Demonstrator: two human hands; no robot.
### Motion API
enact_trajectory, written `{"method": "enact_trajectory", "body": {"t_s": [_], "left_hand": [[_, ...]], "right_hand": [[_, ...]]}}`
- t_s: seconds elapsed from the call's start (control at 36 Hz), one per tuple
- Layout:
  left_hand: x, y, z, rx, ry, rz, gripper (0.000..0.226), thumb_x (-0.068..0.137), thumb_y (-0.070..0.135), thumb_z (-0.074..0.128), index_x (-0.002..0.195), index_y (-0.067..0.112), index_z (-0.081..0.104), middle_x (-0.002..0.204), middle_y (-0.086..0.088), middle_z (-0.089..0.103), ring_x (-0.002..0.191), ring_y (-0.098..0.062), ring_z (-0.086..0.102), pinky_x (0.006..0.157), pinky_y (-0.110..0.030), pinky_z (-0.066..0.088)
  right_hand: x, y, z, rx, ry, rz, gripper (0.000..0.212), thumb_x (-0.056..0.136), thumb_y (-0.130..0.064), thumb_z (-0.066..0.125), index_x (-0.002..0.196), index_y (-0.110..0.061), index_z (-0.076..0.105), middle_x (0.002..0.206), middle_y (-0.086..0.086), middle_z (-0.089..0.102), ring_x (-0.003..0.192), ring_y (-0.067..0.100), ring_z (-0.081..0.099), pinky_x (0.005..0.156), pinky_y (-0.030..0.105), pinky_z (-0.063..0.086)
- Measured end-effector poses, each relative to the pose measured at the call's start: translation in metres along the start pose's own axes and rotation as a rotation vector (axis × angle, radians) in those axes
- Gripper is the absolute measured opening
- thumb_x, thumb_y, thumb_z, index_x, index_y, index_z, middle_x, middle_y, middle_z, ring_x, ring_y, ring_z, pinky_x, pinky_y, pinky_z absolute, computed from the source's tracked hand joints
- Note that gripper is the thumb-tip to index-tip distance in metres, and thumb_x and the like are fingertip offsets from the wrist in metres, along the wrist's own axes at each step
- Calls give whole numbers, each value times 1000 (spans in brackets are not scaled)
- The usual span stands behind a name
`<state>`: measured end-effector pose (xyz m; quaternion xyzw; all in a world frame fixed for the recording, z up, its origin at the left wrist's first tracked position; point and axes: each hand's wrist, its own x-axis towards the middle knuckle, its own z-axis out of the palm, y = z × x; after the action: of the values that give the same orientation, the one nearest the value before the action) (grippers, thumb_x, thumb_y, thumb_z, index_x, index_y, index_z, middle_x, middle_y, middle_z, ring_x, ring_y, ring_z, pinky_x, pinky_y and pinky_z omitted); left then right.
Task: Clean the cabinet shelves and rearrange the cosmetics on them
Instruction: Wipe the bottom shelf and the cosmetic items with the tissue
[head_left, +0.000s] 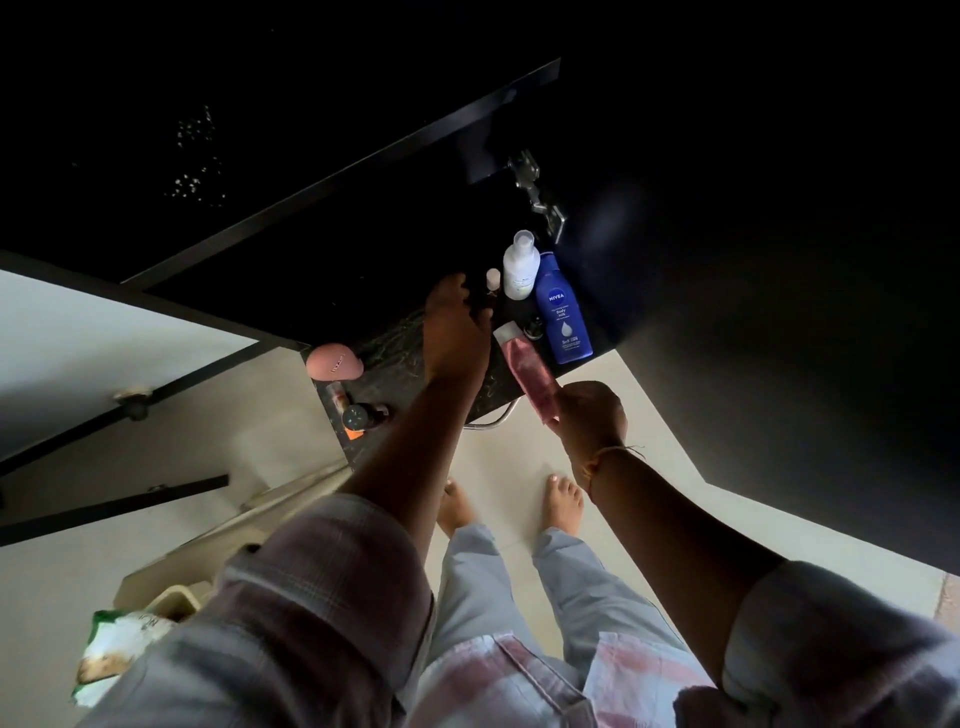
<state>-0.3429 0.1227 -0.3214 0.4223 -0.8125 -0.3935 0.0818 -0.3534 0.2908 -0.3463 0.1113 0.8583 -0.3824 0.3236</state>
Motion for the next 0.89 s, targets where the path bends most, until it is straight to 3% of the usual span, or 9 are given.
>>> {"method": "enact_trajectory", "body": {"t_s": [0.08,0.14,0.19,0.28,0.39,0.61,0.72,0.83,0.89], "left_hand": [[-23,-1,4,-14,18,-98,25,84,9,65,109,6,62,103,-10,68,97,-24,63,83,-26,44],[-36,-4,12,21,-47,-167,13,87,18,63,96,11,68,92,-7,72,89,-24,66,72,-27,43],[-47,-5,20,40,-105,-206,18,90,27,59,91,15,71,88,-6,74,85,-25,68,69,-30,47],[-57,-5,29,9,-145,-235,17,86,23,56,91,17,72,86,-6,74,83,-25,69,71,-33,52],[-71,0,33,-159,-136,-245,24,81,20,57,100,19,71,92,0,75,86,-17,70,79,-34,56],[-72,5,30,-289,-110,-254,26,81,12,61,104,19,69,93,-4,75,86,-19,70,79,-40,58],[-73,7,30,-380,-111,-289,28,79,8,60,100,25,67,87,1,73,81,-16,70,77,-43,59],[-74,16,29,-500,-117,-330,29,84,0,61,96,27,64,89,5,70,78,1,66,77,-31,56],[-74,15,30,-507,-118,-345,31,81,3,62,88,33,64,87,9,71,83,-4,69,79,-38,59]], "right_hand": [[1,-2,2,-9,23,19,34,76,-36,61,60,-6,63,58,16,59,59,37,55,52,32,39],[0,-3,4,52,51,60,28,75,-37,61,73,-9,67,63,11,60,61,29,54,53,29,38],[1,-3,6,95,67,83,26,74,-36,62,84,-13,69,69,5,62,66,26,56,55,28,39],[5,-3,8,166,70,119,18,72,-38,65,79,-22,62,70,-1,61,66,26,55,56,30,43],[4,-7,9,268,141,165,21,74,-31,69,85,-33,52,87,4,71,80,27,65,74,45,57],[7,-10,9,445,129,207,25,76,-18,69,97,-25,59,87,9,70,74,23,70,74,43,60],[7,-13,7,363,143,161,28,69,-26,68,96,-28,58,86,5,72,81,25,69,76,46,59],[8,-16,4,304,144,112,29,69,-29,71,95,-25,60,86,4,72,82,26,68,77,48,58],[7,-19,2,308,141,108,31,71,-27,72,99,-22,61,87,4,72,82,27,69,77,47,58]]}}
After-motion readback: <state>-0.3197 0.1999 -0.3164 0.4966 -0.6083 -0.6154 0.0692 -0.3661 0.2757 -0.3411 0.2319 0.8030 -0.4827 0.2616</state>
